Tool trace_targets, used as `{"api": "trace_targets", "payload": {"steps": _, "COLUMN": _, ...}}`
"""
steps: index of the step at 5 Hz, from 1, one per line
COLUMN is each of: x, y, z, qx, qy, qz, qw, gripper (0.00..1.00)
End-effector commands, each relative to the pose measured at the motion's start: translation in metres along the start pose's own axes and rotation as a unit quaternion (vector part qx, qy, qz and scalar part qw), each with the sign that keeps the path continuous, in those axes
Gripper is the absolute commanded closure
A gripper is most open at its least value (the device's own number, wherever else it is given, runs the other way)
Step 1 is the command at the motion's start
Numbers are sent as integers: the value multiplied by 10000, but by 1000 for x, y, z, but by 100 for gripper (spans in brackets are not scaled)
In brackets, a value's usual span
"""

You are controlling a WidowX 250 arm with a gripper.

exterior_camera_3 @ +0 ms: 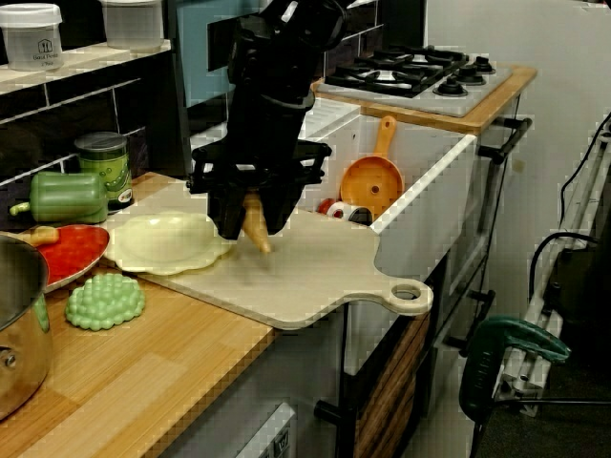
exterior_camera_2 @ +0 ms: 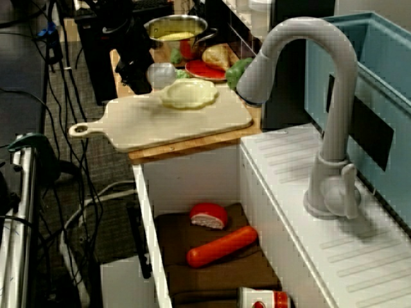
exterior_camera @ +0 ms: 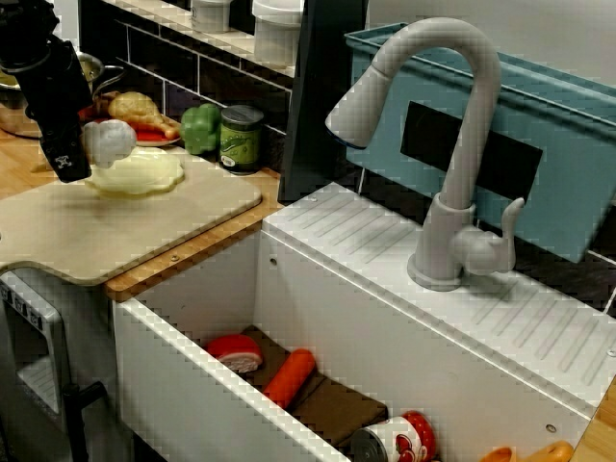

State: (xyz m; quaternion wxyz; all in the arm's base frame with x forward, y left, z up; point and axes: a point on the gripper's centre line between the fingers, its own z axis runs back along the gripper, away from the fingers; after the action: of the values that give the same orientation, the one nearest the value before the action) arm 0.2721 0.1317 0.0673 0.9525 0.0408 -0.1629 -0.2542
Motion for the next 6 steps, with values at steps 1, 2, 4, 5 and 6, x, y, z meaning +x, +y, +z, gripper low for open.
{"api": "trace_targets", "payload": {"steps": 1, "x": 3, "y": -4, "z": 3, "qx": 174, "qy": 49, "qz": -653, "qw": 9977, "gripper": 100}}
{"api": "trace_targets", "payload": {"steps": 2, "x": 1, "y": -18, "z": 1, "qx": 351, "qy": 37, "qz": -872, "qw": 9956, "gripper": 100}}
{"api": "trace_targets", "payload": {"steps": 4, "x": 0, "y": -22, "z": -1, "qx": 441, "qy": 104, "qz": -779, "qw": 9959, "gripper": 100}}
{"api": "trace_targets", "payload": {"steps": 5, "x": 1, "y": -22, "z": 1, "qx": 415, "qy": 107, "qz": -736, "qw": 9964, "gripper": 100}}
{"api": "trace_targets", "payload": {"steps": 6, "x": 1, "y": -21, "z": 0, "qx": 561, "qy": 176, "qz": -657, "qw": 9961, "gripper": 0}}
